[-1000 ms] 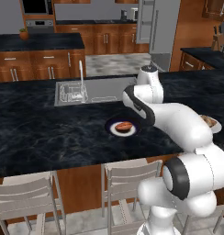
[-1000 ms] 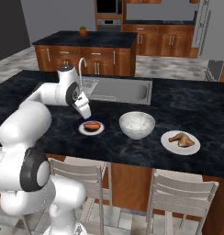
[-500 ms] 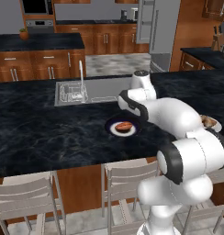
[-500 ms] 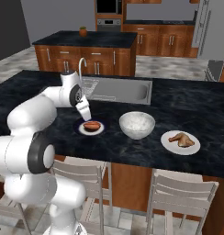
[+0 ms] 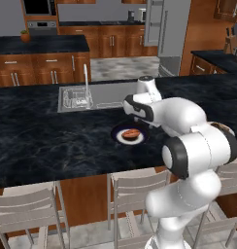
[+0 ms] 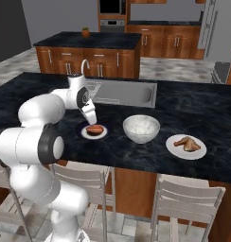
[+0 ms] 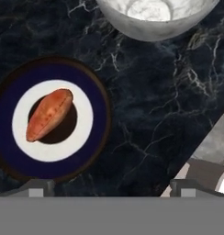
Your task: Pick the chicken drumstick and sweet potato from their plates and place them in the bowl. Then put the bowl in the fridge.
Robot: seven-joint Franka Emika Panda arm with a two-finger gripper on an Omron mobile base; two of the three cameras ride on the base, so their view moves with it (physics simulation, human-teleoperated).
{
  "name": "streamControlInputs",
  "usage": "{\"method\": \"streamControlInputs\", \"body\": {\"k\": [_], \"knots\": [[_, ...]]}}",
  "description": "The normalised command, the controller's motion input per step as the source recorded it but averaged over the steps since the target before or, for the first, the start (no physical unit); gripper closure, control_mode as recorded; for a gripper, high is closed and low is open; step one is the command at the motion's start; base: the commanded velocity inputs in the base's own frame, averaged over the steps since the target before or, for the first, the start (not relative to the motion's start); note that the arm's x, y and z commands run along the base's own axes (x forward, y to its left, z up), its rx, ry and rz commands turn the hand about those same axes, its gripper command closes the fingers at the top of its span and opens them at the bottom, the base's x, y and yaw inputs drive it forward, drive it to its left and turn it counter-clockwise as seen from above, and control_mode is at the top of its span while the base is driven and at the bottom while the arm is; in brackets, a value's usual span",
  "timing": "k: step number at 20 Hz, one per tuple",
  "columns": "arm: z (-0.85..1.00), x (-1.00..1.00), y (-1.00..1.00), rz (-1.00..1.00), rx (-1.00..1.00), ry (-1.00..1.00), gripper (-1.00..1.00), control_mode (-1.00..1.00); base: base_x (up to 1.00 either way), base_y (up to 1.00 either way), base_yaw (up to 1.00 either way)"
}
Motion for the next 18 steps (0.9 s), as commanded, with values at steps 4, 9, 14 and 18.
{"method": "streamControlInputs", "body": {"k": [4, 9, 14, 18], "knots": [[-0.17, 0.25, -0.01, 0.0, 0.07, 0.0, -1.0, -1.0, 0.0, 0.0, 0.0], [-0.2, 0.24, 0.0, 0.0, 0.08, 0.0, -1.0, -1.0, 0.0, 0.0, 0.0], [-0.22, 0.28, 0.0, 0.0, 0.06, 0.0, -1.0, -1.0, 0.0, 0.0, 0.0], [-0.24, 0.36, 0.0, 0.0, 0.02, 0.0, -1.0, -1.0, 0.0, 0.0, 0.0]]}}
